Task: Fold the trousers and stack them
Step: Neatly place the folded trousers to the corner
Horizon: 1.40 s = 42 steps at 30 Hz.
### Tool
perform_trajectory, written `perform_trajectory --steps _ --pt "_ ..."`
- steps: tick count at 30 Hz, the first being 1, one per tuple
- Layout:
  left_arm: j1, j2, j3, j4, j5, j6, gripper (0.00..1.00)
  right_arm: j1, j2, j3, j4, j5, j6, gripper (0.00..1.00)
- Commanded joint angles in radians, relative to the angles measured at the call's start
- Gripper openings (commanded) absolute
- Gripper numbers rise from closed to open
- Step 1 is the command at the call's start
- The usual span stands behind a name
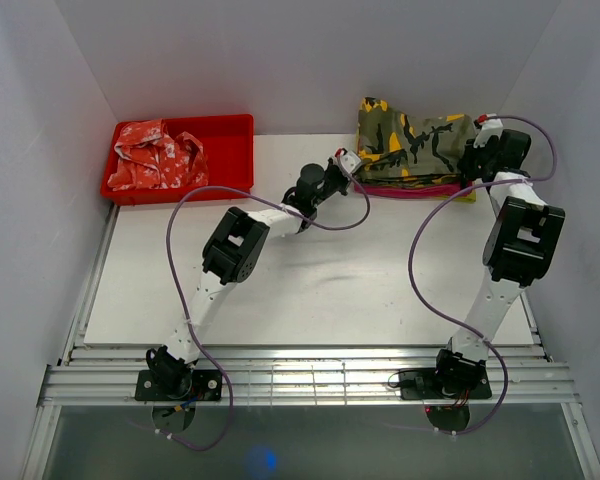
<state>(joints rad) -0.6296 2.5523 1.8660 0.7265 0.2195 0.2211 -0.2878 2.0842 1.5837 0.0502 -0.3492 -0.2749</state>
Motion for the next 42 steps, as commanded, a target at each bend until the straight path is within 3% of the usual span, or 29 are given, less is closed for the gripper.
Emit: perform_trajectory --steps 1,3,4,5,7,8,10,11,16,18,20,25,26,29,31,37,42 --pt "0.053 -0.104 -0.039 -0.019 -0.060 0.040 0.00 -0.033 0.033 0.047 0.021 0.148 -0.087 0.12" --pt "0.053 -0.112 -0.056 -0.022 -0.075 0.046 0.04 -0.031 0.037 0.065 -0.024 0.176 -0.096 0.18" --pt "0.053 -0.116 -0.059 -0.032 -0.080 0.043 0.09 -0.033 0.039 0.074 -0.042 0.183 -0.096 0.31" --pt "0.053 -0.122 -0.070 -0.036 -0.086 0.032 0.21 -0.031 0.039 0.085 -0.093 0.199 -0.095 0.38" --pt "0.053 -0.151 -0.083 -0.048 -0.118 0.018 0.33 -0.031 0.033 0.113 -0.127 0.213 -0.092 0.48" --pt "0.053 -0.165 -0.093 -0.055 -0.126 0.017 0.46 -0.033 0.022 0.117 -0.136 0.228 -0.092 0.56" --pt "0.053 -0.211 -0.119 -0.076 -0.164 0.003 0.58 -0.031 0.004 0.128 -0.162 0.240 -0.092 0.69" --pt "0.053 -0.228 -0.128 -0.084 -0.180 -0.005 0.69 -0.033 -0.016 0.133 -0.170 0.252 -0.090 0.73" --pt "0.070 -0.403 -0.188 -0.235 -0.197 -0.100 0.98 -0.033 -0.091 0.171 -0.254 0.256 -0.087 0.96" --pt "0.074 -0.463 -0.220 -0.306 -0.189 -0.130 0.98 -0.033 -0.137 0.182 -0.301 0.240 -0.090 0.98" --pt "0.082 -0.568 -0.251 -0.415 -0.145 -0.173 0.98 -0.033 -0.186 0.196 -0.340 0.216 -0.095 0.90" --pt "0.099 -0.753 -0.310 -0.779 -0.075 -0.330 0.98 -0.034 -0.304 0.208 -0.498 0.115 -0.132 0.90" --pt "0.100 -0.797 -0.355 -0.792 -0.060 -0.359 0.98 -0.033 -0.323 0.203 -0.522 0.096 -0.141 0.90" --pt "0.117 -0.998 -0.503 -0.861 0.076 -0.318 0.98 -0.034 -0.390 0.196 -0.640 0.011 -0.182 0.90" --pt "0.154 -1.092 -0.530 -1.003 0.124 -0.293 0.98 -0.034 -0.444 0.182 -0.699 -0.043 -0.207 0.90" --pt "0.321 -1.098 -0.470 -1.471 0.095 -0.154 0.98 -0.034 -0.590 0.052 -0.917 -0.172 -0.279 0.90" --pt "0.390 -1.190 -0.596 -1.539 0.147 -0.115 0.98 -0.031 -0.691 -0.157 -1.012 -0.234 -0.336 0.90"
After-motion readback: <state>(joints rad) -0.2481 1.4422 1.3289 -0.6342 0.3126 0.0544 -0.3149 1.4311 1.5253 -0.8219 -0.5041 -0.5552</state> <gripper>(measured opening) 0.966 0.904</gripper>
